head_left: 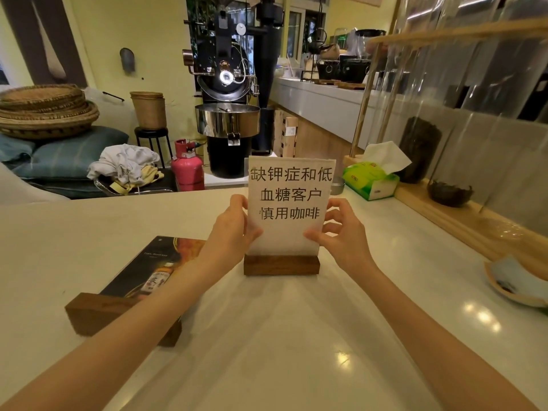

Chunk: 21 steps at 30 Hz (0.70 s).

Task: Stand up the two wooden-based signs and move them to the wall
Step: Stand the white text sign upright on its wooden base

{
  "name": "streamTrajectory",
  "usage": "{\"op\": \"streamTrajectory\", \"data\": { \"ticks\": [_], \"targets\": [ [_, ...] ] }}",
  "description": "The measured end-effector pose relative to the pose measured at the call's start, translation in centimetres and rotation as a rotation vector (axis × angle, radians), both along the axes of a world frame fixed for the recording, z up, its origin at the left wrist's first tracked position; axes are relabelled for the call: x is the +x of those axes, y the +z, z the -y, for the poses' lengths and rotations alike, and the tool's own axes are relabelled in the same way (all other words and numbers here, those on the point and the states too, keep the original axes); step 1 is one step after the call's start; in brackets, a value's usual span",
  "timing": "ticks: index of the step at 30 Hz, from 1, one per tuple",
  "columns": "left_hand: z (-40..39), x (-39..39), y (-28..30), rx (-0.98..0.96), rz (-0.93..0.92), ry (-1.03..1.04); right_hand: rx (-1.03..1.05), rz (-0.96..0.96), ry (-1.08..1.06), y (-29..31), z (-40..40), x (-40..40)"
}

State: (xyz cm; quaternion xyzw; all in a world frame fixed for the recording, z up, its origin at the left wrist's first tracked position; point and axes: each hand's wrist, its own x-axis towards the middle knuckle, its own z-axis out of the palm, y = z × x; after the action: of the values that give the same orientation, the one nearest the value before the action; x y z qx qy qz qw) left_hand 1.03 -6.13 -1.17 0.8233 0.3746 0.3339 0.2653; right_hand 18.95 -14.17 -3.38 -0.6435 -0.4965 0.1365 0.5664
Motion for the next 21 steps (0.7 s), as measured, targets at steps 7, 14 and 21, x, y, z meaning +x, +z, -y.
{"op": "streamTrajectory", "data": {
  "ticks": [7, 14, 21],
  "targets": [
    [0.1, -0.3, -0.5, 0.015, -0.029, 0.002, 0.007, 0.037, -0.006, -0.2, 0.5, -0.2],
    [0.4, -0.2, -0.8, 0.003, -0.038, 0.01, 0.001, 0.043, -0.023, -0.5, 0.9, -0.6],
    [0.3, -1.0, -0.3, -0.044, -0.043, 0.01, 0.066, 0.042, -0.269, -0.8, 1.3, -2.0]
  ]
}}
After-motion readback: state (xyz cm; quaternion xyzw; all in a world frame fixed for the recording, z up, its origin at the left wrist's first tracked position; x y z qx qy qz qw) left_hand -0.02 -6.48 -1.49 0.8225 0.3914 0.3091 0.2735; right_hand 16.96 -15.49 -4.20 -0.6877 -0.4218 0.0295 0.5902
